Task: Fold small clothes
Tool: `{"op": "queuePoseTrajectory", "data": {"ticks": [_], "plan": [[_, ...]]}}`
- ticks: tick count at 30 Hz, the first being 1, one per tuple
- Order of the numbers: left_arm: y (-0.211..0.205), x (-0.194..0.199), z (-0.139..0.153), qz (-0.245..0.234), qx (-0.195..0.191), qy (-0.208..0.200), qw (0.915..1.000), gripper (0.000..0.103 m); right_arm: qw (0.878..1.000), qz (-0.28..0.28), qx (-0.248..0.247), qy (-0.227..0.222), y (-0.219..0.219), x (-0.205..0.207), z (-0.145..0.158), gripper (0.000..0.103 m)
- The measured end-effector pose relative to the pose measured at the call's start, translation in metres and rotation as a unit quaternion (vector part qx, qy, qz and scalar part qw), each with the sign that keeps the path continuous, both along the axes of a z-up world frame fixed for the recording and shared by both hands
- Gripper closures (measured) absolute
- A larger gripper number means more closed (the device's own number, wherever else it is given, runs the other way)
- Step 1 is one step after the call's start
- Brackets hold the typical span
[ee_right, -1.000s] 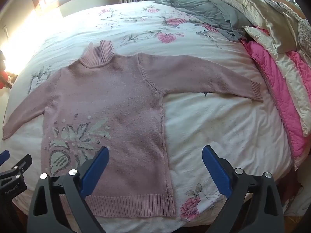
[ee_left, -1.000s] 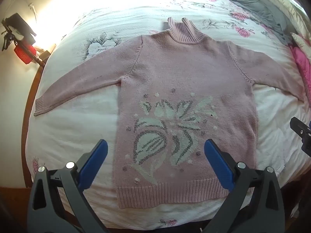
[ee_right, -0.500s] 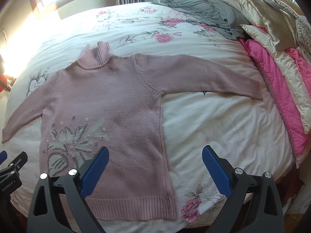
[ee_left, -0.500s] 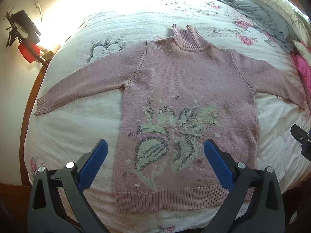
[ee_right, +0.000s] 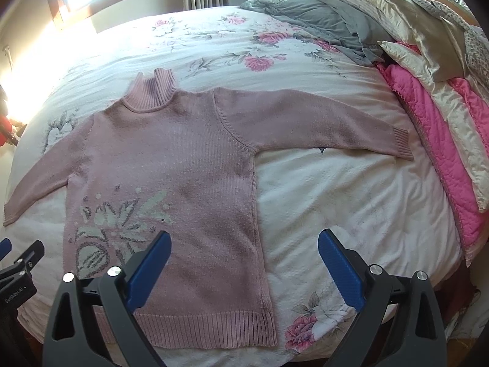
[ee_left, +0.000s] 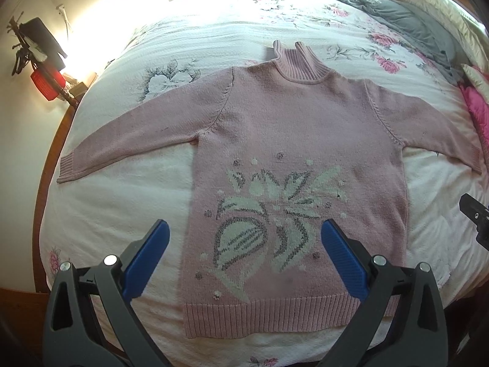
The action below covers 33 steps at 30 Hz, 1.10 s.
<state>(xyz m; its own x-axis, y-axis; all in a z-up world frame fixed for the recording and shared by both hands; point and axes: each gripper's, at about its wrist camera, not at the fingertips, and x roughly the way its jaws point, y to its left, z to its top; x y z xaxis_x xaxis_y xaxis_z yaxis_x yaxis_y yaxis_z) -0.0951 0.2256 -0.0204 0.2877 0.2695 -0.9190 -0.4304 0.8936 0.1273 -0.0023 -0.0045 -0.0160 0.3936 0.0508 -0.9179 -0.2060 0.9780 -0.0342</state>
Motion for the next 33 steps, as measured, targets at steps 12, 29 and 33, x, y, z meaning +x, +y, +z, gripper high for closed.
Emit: {"op": "queuePoseTrajectory", "data": {"ticks": [12, 29, 33], "plan": [[-0.0017, -0.0004, 0.0012, 0.001, 0.005, -0.001, 1.0000, 0.004, 1.000, 0.000, 0.004, -0.002, -0.0025, 0.0002, 0.0003, 0.005], [0.0029, -0.0007, -0.0020, 0.007, 0.005, 0.002, 1.0000, 0.004, 1.000, 0.002, 0.003, 0.004, -0.0004, 0.0043, -0.0042, 0.005], [0.0030, -0.0002, -0.0029, 0.008, 0.005, 0.002, 1.0000, 0.004, 1.000, 0.001, 0.004, 0.005, -0.0012, 0.0055, -0.0051, 0.005]]}}
